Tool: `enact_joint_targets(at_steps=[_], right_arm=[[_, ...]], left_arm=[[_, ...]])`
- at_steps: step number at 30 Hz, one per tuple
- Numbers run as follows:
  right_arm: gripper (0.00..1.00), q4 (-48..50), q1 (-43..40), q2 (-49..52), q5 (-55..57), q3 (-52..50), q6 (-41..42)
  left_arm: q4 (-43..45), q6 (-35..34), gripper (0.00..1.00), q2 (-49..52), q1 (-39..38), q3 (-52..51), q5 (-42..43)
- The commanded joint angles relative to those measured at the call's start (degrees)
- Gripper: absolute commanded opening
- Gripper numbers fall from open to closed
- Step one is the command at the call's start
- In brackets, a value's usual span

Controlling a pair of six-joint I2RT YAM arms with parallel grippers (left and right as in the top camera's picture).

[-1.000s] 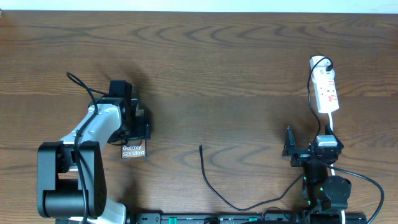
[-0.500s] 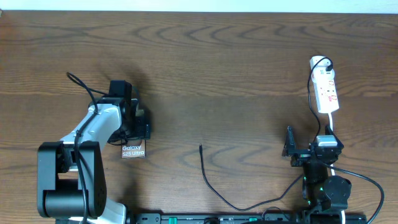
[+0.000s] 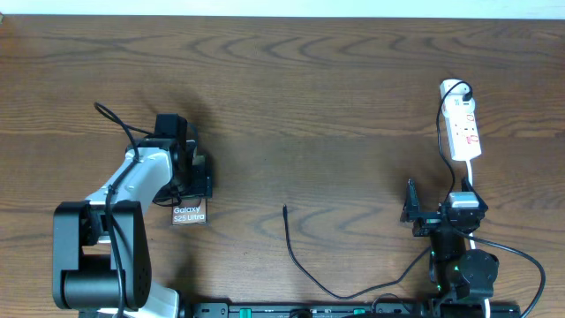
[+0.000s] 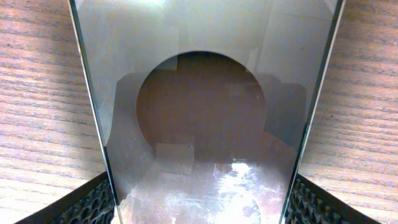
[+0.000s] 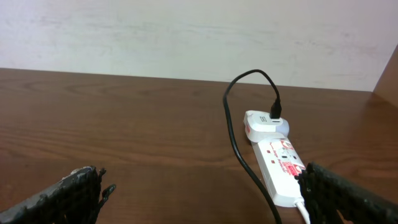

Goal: Plug charger to phone and switch on socket
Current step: 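Lower the left gripper and close it on the phone's sides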

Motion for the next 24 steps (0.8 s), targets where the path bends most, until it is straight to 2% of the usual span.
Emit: enact_joint_targets(at_steps=[1,17,24], right_arm=[[0.99,-0.26,-0.15,-0.37,0.46,-0.09,0.35],[0.99,-0.26,-0.15,-0.37,0.48,-0.09,0.35],[0.99,-0.26,-0.15,-0.37,0.48,-0.09,0.35]], left_arm=[[0.22,-0.11,0.8,1.31,0.09,-2.08,-0.39],[0.22,-0.13,0.72,1.31,0.09,-2.08,-0.39],[0.22,-0.13,0.57,1.31,0.09,-2.08,-0.39]])
